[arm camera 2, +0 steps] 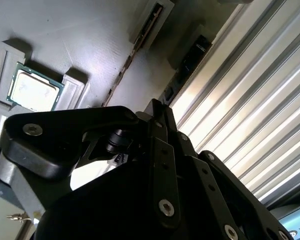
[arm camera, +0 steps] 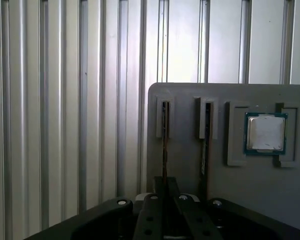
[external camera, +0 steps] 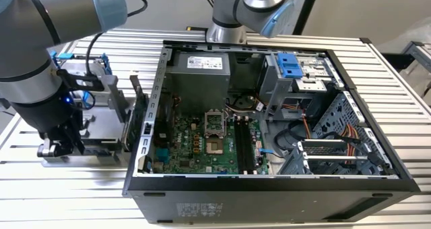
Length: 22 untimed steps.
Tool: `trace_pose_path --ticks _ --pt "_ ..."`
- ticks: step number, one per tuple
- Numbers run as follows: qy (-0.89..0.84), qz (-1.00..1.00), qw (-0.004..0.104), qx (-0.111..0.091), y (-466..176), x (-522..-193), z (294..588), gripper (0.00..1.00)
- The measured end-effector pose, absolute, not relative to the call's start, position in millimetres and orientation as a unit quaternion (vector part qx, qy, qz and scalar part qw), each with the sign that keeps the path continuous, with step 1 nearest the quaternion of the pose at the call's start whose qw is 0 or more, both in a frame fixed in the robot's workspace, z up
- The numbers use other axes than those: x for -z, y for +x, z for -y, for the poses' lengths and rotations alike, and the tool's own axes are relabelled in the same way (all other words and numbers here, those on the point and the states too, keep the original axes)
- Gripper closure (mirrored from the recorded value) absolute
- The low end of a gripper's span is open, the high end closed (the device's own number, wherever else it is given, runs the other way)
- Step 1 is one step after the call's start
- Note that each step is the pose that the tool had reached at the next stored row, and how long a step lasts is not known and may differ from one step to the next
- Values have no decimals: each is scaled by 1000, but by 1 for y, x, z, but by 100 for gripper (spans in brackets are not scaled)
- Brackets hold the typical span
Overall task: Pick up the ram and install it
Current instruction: 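Pick up the ram and move it above insertion slot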
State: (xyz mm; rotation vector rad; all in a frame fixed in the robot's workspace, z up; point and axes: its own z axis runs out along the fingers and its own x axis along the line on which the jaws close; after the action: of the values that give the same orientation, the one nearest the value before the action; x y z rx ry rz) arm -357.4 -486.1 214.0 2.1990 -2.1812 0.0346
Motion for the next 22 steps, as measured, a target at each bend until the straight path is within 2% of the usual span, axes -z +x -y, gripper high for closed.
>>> trace_pose_path --ticks 22 --pt "710 704 21 -11 -357 -230 486 100"
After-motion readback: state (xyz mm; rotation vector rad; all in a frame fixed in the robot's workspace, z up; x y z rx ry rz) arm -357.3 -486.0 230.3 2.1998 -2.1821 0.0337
